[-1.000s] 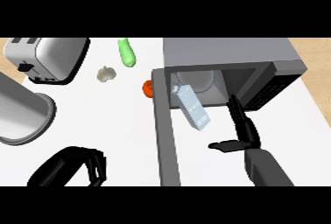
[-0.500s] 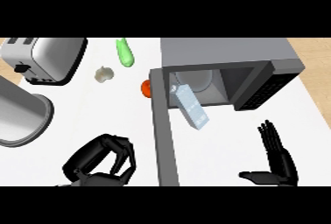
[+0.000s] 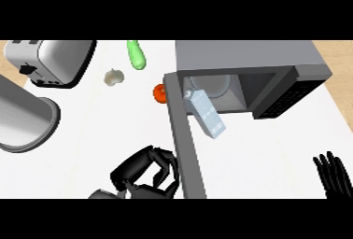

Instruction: Pick up the milk, place it into the microwave and close the microwave

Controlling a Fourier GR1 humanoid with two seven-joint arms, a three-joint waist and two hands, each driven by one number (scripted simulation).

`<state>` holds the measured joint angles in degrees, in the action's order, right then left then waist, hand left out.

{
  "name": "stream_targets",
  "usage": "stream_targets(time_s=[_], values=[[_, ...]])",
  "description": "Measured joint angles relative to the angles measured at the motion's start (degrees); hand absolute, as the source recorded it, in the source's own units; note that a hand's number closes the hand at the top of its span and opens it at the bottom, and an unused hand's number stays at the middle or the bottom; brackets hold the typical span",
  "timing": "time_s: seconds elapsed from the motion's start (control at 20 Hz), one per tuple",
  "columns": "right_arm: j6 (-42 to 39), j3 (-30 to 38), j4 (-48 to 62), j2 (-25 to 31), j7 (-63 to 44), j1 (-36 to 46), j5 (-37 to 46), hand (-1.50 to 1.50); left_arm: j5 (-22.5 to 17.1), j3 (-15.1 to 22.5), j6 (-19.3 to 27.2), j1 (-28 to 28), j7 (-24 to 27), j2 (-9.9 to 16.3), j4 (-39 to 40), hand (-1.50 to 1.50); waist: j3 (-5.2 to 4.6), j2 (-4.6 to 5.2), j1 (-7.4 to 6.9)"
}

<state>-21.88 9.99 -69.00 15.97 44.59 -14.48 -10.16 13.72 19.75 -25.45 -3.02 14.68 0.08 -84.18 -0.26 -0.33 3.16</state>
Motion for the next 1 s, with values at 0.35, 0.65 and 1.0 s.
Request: stream_targets(time_s=[0.35,0.65,1.0], values=[[-4.7,-2.0,-16.7,1.9,-5.7,-8.2,-7.1,-1.50,-4.6,15.0,12.0,-4.6,-0.9,0.2,8.5,1.50,0.04,0.27,0.24],[-7.2,-3.9,-27.2,3.5,-11.3,-10.7,-12.3,-1.50,-11.8,26.5,27.6,-11.9,-3.9,0.7,12.6,1.50,0.03,0.56,1.07],[-9.1,-5.7,-37.2,5.6,-16.2,-12.0,-15.9,-1.50,-19.6,34.1,41.8,-20.5,-5.9,1.6,16.1,1.50,0.01,1.02,3.14]])
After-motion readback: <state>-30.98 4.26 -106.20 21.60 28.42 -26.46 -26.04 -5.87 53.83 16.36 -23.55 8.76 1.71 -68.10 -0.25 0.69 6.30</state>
